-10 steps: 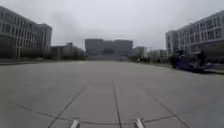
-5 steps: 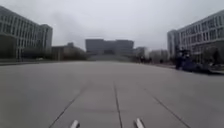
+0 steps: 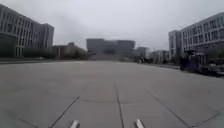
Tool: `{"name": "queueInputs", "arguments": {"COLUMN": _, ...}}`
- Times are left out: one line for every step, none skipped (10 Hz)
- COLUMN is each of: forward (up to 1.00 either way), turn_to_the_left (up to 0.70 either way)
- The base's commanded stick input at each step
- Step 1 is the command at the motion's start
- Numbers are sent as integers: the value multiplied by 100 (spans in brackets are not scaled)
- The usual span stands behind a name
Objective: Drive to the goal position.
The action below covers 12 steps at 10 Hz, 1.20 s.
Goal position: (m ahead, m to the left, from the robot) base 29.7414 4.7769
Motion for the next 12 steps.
{"name": "queueInputs", "arguments": {"forward": 100, "turn_to_the_left": -31}}
{"name": "queueInputs", "arguments": {"forward": 100, "turn_to_the_left": -40}}
{"name": "queueInputs", "arguments": {"forward": 99, "turn_to_the_left": -39}}
{"name": "queueInputs", "arguments": {"forward": 100, "turn_to_the_left": -38}}
{"name": "queueInputs", "arguments": {"forward": 100, "turn_to_the_left": -37}}
{"name": "queueInputs", "arguments": {"forward": 100, "turn_to_the_left": -36}}
{"name": "queueInputs", "arguments": {"forward": 100, "turn_to_the_left": -36}}
{"name": "queueInputs", "arguments": {"forward": 100, "turn_to_the_left": -36}}
{"name": "queueInputs", "arguments": {"forward": 100, "turn_to_the_left": -36}}
{"name": "queueInputs", "arguments": {"forward": 100, "turn_to_the_left": -36}}
{"name": "queueInputs", "arguments": {"forward": 100, "turn_to_the_left": -36}}
{"name": "queueInputs", "arguments": {"forward": 100, "turn_to_the_left": -36}}
